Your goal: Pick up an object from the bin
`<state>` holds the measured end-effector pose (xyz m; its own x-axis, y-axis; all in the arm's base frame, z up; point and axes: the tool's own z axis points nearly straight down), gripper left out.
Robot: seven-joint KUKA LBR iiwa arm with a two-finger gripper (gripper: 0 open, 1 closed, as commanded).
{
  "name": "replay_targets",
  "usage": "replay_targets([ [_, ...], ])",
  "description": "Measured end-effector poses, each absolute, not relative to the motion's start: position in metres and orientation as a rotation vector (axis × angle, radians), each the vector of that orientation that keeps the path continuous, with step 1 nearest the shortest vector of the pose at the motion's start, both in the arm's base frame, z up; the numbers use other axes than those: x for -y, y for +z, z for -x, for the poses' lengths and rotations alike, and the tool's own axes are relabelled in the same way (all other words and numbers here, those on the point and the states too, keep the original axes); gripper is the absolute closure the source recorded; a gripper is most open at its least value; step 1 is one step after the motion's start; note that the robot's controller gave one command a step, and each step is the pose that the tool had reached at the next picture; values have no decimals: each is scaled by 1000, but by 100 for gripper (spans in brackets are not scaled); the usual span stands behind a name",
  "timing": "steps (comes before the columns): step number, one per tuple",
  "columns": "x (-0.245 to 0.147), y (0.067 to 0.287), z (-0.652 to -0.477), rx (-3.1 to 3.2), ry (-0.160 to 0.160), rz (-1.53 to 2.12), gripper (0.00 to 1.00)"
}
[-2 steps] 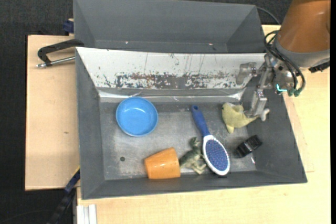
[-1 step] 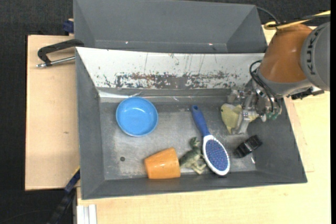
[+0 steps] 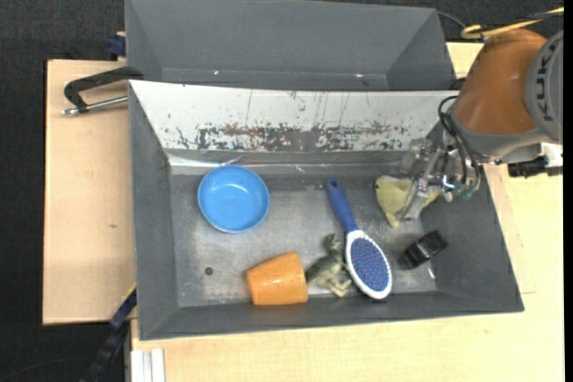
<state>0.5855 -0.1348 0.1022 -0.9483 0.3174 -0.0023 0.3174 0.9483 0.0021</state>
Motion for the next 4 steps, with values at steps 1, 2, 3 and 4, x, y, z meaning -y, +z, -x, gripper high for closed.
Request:
replay_targets([
  [1, 136, 101, -603, -3052, 2, -716, 0],
  [2, 139, 71, -600, -2942, 3, -1113, 0],
  [3, 139, 72, -601, -2940, 1, -1108, 0],
  [4, 140, 75, -603, -2931, 2, -1105, 100],
])
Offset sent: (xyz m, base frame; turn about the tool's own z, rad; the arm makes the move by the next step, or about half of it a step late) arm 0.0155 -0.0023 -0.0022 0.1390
